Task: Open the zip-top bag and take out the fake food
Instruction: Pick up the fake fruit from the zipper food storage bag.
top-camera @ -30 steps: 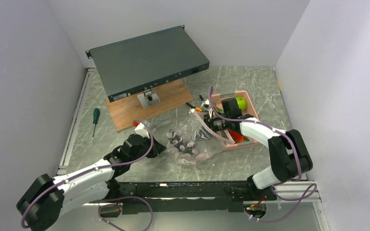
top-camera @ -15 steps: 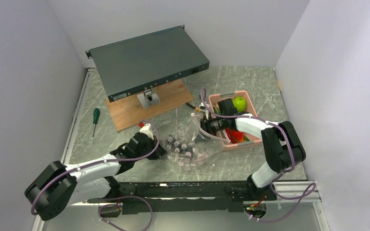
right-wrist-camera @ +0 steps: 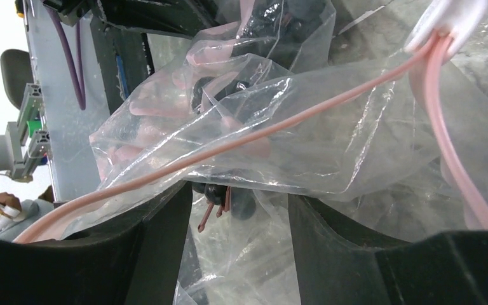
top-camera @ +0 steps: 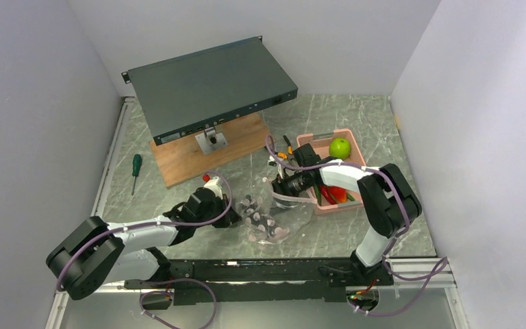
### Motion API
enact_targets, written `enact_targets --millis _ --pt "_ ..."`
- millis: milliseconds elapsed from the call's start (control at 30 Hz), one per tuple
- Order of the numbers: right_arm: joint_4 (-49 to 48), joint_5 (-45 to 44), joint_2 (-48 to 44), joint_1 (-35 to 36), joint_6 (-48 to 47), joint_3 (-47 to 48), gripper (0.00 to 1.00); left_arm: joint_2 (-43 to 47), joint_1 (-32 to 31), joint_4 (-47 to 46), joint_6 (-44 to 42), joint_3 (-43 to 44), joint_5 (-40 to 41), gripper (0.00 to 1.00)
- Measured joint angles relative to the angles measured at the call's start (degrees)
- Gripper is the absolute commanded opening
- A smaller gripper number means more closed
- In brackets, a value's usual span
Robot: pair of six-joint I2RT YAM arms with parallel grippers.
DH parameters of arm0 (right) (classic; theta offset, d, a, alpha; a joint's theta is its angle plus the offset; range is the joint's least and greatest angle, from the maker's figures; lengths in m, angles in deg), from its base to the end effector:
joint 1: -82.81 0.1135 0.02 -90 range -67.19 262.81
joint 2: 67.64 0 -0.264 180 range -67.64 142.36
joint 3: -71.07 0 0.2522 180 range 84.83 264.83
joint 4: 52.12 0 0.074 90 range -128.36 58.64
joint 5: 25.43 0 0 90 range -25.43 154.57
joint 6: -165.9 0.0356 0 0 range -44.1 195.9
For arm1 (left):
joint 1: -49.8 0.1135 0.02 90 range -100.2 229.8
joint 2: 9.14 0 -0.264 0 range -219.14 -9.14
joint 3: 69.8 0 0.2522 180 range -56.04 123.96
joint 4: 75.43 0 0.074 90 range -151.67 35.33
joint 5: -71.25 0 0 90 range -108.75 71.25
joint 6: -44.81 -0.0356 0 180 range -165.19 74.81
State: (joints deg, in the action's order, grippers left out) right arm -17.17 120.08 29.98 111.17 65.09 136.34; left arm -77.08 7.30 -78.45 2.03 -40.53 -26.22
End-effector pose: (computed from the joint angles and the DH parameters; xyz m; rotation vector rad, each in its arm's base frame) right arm 0.2539 0.1704 0.1534 -1.1134 2.3223 1.4104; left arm 0.1492 -0.1430 0.1369 -0.0183 2.3789 -0.9710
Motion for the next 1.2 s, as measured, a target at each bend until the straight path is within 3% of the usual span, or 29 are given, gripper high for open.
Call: enact_targets --millis 100,300,367,500,600,1000,1200 --pt "0.94 -0.20 0.09 0.63 -0.48 0.39 0.56 -1.60 0.00 -1.16 0.02 0.22 -0.79 0.00" --pt "2.93 2.80 -0.42 0.55 -2.89 1.79 0.27 -2.82 0.00 -2.51 0.04 0.39 -1.70 0.00" --pt "3.82 4.83 -0.87 0.55 -3.98 1.92 0.24 -2.82 0.00 -2.51 0.04 0.39 -1.70 0.00" --pt "7.82 7.21 0.13 0.83 -7.02 3.69 0.25 -2.58 0.00 -2.54 0.20 0.39 -1.68 0.00" --pt "10.14 7.02 3.17 1.44 -8.39 5.73 0.34 -1.95 0.00 -2.86 0.48 0.39 -1.70 0.00" --pt "11.56 -1.33 6.45 4.09 -6.64 6.10 0.54 -0.46 0.00 -7.13 2.01 -1.09 -2.05 0.00" --pt "11.58 -4.52 6.45 4.59 -6.58 6.10 0.52 -0.04 0.00 -7.80 2.19 -1.79 -2.21 0.00"
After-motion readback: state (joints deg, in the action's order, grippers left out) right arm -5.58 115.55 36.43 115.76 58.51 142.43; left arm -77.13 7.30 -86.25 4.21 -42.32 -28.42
